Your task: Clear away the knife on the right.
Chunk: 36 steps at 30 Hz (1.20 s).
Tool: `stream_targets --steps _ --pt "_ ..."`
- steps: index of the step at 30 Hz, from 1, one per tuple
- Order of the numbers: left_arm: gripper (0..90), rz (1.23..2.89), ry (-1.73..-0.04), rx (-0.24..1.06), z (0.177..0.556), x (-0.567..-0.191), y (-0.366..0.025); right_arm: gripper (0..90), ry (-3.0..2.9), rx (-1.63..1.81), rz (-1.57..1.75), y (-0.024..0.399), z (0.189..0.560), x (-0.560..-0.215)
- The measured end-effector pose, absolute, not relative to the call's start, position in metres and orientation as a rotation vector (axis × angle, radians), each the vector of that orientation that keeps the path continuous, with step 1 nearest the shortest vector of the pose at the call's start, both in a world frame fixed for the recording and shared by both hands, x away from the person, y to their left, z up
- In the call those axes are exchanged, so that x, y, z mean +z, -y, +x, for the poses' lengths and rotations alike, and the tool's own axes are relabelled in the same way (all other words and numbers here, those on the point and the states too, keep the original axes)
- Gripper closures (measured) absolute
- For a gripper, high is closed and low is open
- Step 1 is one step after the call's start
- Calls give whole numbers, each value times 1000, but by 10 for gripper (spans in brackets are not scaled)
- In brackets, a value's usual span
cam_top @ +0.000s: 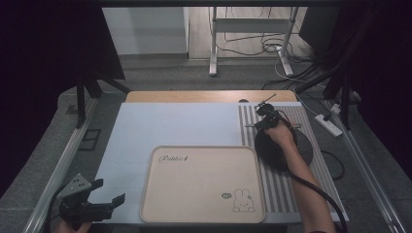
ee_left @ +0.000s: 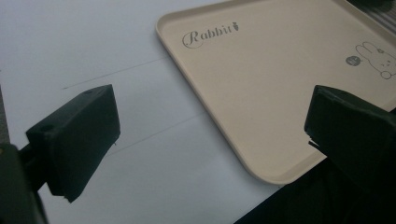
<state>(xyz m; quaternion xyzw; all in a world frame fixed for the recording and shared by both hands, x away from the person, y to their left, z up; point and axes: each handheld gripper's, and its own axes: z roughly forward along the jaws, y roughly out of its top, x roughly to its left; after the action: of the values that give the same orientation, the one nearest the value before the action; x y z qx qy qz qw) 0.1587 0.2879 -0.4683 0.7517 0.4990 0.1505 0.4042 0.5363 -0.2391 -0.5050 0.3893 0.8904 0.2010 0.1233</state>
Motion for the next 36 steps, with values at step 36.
stream_targets --steps 36 --pt "38 1900 -1258 381 159 -468 -288 670 -2316 621 1468 326 565 -486"
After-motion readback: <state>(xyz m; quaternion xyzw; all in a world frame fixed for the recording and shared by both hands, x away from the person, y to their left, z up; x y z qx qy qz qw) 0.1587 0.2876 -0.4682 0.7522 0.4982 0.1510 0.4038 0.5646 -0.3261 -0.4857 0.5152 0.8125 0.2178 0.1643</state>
